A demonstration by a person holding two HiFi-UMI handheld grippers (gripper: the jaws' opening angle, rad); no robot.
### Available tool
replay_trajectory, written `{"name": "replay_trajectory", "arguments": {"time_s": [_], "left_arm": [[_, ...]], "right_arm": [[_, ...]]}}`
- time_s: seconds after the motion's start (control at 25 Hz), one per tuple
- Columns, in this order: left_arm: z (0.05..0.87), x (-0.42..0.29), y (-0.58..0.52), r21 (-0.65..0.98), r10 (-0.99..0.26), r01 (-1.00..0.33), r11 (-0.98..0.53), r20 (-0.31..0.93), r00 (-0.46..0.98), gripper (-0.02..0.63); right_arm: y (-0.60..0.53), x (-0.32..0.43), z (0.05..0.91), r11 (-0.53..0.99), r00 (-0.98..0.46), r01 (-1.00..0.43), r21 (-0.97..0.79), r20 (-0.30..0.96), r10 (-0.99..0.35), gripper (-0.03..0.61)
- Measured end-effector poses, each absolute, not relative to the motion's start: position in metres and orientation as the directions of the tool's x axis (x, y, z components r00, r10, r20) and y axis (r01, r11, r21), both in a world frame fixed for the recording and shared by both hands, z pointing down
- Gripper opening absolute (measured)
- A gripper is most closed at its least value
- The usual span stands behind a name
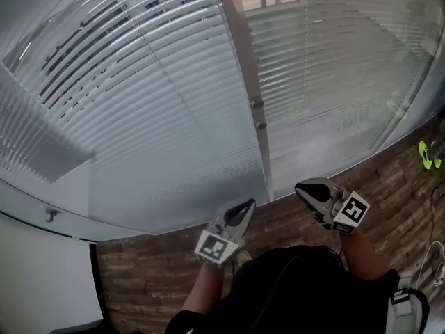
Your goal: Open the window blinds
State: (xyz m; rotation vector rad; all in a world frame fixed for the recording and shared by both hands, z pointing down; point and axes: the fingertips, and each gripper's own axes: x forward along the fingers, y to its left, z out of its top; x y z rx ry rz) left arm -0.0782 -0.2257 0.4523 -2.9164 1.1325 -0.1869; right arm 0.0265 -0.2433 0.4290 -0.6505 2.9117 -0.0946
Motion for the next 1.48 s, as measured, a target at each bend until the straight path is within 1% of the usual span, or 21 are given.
{"name": "replay_trajectory", "arguments": {"time_s": [0.32, 0.6, 0.92, 1.48], "left_arm": [[0.451, -0.077, -0.223, -0.046, -0.68, -0.679, -0.732, 0.113, 0.725, 0.005], [0.449, -0.079, -0.222, -0.054, -0.684, -0.683, -0.728, 0.106, 0.721, 0.005], [0.45, -0.081, -0.22, -0.059, -0.688, -0.686, -0.725, 0.105, 0.718, 0.005], [0.439, -0.09, -0.224, -0.08, -0.711, -0.707, -0.703, 0.084, 0.698, 0.005]], "right_arm": [[-0.237, 0.02, 0.431, 0.924, -0.916, -0.366, -0.106, -0.133, -0.378, 0.006], [-0.231, 0.009, 0.437, 0.94, -0.936, -0.334, -0.07, -0.094, -0.34, 0.006], [-0.236, 0.007, 0.433, 0.932, -0.927, -0.359, -0.046, -0.099, -0.362, 0.006], [-0.237, -0.002, 0.438, 0.946, -0.944, -0.325, -0.009, -0.055, -0.325, 0.006]]}}
